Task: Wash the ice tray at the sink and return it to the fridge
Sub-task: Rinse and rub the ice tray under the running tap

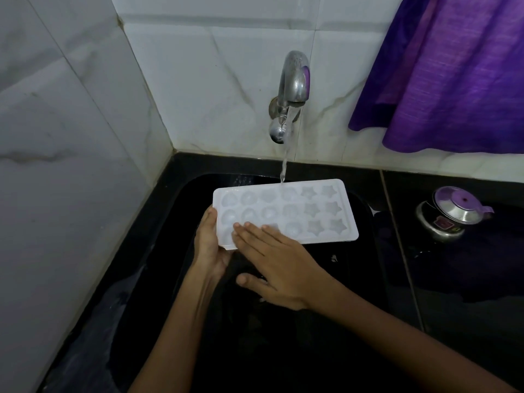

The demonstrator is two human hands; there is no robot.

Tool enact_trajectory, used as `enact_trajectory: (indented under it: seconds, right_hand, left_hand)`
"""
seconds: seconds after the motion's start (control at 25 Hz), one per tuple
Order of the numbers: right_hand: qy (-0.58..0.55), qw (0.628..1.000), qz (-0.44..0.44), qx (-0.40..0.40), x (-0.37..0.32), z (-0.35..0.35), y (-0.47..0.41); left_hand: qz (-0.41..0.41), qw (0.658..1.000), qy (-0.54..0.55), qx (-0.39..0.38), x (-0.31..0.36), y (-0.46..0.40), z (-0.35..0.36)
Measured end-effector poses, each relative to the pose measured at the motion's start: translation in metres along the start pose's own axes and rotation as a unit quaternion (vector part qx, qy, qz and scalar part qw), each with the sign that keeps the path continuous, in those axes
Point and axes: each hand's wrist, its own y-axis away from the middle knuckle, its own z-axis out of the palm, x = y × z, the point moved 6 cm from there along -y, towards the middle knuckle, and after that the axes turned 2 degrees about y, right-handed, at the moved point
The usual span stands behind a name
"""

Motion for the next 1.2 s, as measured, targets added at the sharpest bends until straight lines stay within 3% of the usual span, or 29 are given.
enact_trajectory:
  seconds: [0.24, 0.52, 0.6, 0.72, 0.84, 0.96, 1.08, 1.2]
  right_hand:
    - [0.015, 0.989, 0.144, 0.024, 0.038, -0.006, -0.001]
    - [0.024, 1.0, 0.001, 0.005, -0.007, 0.013, 0.008]
    - [0.018, 1.0, 0.019, 0.002, 0.003, 0.011, 0.03]
    - [0.032, 0.991, 0.127, 0.025, 0.04, 0.003, 0.059]
    - [0.024, 0.967, 0.248, 0.049, 0.069, -0.003, 0.075]
    - [-0.157, 0.922, 0.337, 0.111, 0.081, -0.006, 0.083]
    - [-0.349, 0.852, 0.353, 0.164, 0.101, 0.001, 0.092]
    - [-0.41, 0.809, 0.354, 0.229, 0.11, -0.001, 0.103]
  left_hand:
    - [0.016, 1.0, -0.012, -0.021, -0.001, 0.016, 0.005]
    - [-0.026, 1.0, -0.003, 0.012, -0.014, 0.02, -0.01]
    - [-0.017, 1.0, -0.002, 0.011, -0.013, 0.021, -0.018]
    - [0.018, 1.0, -0.009, 0.007, -0.006, 0.026, -0.028]
    - [0.035, 0.999, -0.025, -0.002, -0.003, 0.035, -0.028]
    - [0.03, 0.999, -0.028, 0.003, -0.003, 0.042, -0.025]
    - [0.039, 0.997, -0.066, -0.009, 0.0, 0.047, -0.029]
    - [0.023, 0.99, -0.139, -0.023, -0.003, 0.047, -0.038]
